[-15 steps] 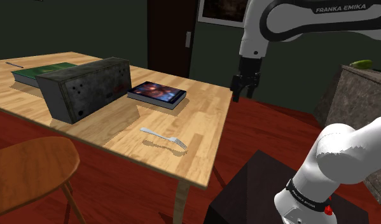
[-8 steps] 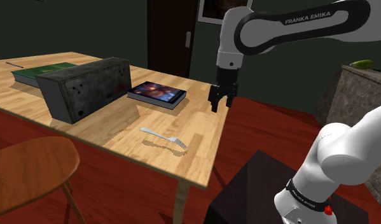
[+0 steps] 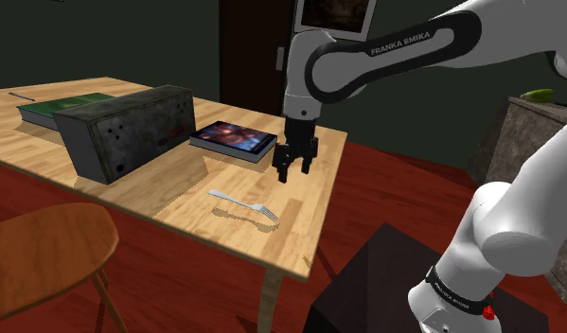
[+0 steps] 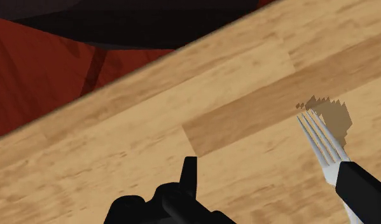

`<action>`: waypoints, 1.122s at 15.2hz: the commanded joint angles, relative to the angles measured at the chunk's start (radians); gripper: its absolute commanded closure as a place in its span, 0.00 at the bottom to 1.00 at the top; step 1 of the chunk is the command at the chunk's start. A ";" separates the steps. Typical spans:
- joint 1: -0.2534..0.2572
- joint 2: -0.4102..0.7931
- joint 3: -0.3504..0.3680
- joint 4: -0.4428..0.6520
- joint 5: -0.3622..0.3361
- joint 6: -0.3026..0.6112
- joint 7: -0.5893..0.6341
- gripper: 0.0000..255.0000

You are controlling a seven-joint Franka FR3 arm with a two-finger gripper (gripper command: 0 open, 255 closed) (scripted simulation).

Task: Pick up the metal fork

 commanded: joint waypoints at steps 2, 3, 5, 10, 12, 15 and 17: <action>0.024 0.098 0.031 0.064 0.005 0.040 0.024 0.00; 0.031 0.130 0.039 0.086 0.004 0.052 0.030 0.00; 0.046 0.196 0.055 0.132 0.000 0.075 0.043 0.00; 0.067 0.295 0.074 0.187 -0.011 0.124 0.059 0.00; 0.068 0.308 0.074 0.174 -0.012 0.149 0.058 0.00; 0.070 0.328 0.074 0.155 -0.015 0.187 0.057 0.00; 0.070 0.332 0.074 0.152 -0.016 0.194 0.056 0.00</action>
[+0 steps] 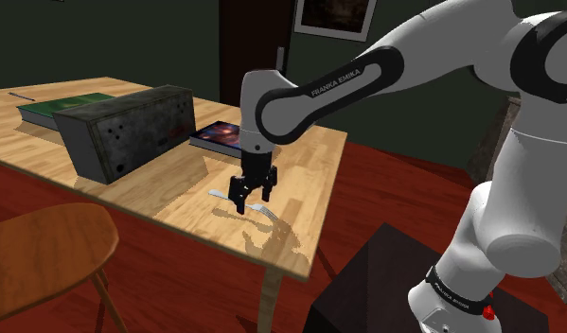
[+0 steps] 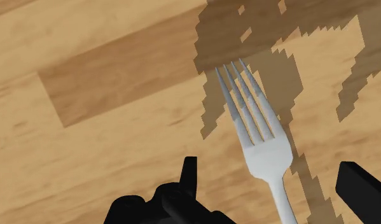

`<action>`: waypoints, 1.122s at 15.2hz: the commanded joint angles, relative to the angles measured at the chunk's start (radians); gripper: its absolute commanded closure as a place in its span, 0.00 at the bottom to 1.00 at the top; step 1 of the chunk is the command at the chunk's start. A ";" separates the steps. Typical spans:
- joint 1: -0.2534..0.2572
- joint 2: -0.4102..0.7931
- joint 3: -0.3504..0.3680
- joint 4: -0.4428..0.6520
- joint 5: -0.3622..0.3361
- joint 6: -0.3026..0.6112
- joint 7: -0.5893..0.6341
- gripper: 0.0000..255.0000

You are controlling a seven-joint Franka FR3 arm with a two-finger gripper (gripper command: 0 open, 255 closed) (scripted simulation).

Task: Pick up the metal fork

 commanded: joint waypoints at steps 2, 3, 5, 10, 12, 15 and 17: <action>0.001 0.004 0.000 -0.004 0.000 0.008 0.000 1.00; 0.000 0.004 0.000 -0.004 -0.001 0.009 0.000 1.00; 0.000 0.004 0.000 -0.004 0.000 0.008 -0.001 1.00; 0.001 0.005 0.001 -0.001 -0.001 0.007 0.001 1.00; 0.000 -0.009 0.001 0.010 0.001 -0.018 0.002 1.00; -0.002 -0.027 0.001 0.029 0.003 -0.055 0.004 1.00; -0.002 -0.039 0.001 0.043 0.005 -0.081 0.005 1.00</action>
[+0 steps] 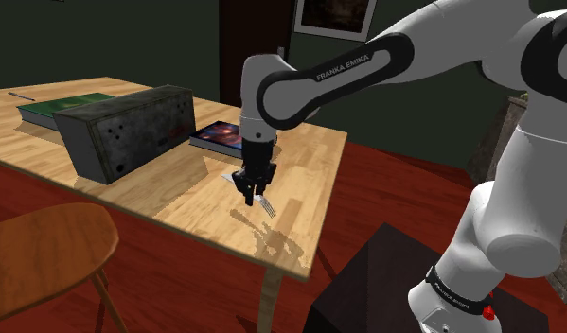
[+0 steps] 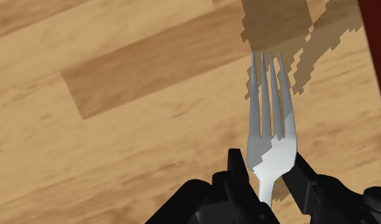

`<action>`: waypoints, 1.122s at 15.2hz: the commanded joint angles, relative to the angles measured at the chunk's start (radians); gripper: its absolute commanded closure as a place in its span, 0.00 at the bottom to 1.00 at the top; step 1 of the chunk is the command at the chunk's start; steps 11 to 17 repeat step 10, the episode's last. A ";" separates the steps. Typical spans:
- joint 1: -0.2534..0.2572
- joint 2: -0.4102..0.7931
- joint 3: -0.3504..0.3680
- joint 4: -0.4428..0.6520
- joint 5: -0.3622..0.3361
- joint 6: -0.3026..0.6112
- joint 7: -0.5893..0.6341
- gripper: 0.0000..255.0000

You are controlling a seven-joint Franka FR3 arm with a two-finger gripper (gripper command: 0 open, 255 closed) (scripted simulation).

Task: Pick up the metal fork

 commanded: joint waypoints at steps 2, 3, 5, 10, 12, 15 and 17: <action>0.000 -0.014 0.001 0.022 0.002 -0.036 0.004 1.00; -0.001 -0.020 0.000 0.030 0.002 -0.049 0.005 1.00; -0.001 -0.029 0.000 0.046 0.003 -0.075 0.006 1.00; -0.002 -0.043 0.000 0.073 0.004 -0.115 0.009 1.00; -0.002 -0.043 0.000 0.073 0.004 -0.115 0.009 1.00; -0.002 -0.043 0.000 0.073 0.004 -0.115 0.009 1.00; -0.002 -0.043 0.000 0.073 0.004 -0.115 0.009 1.00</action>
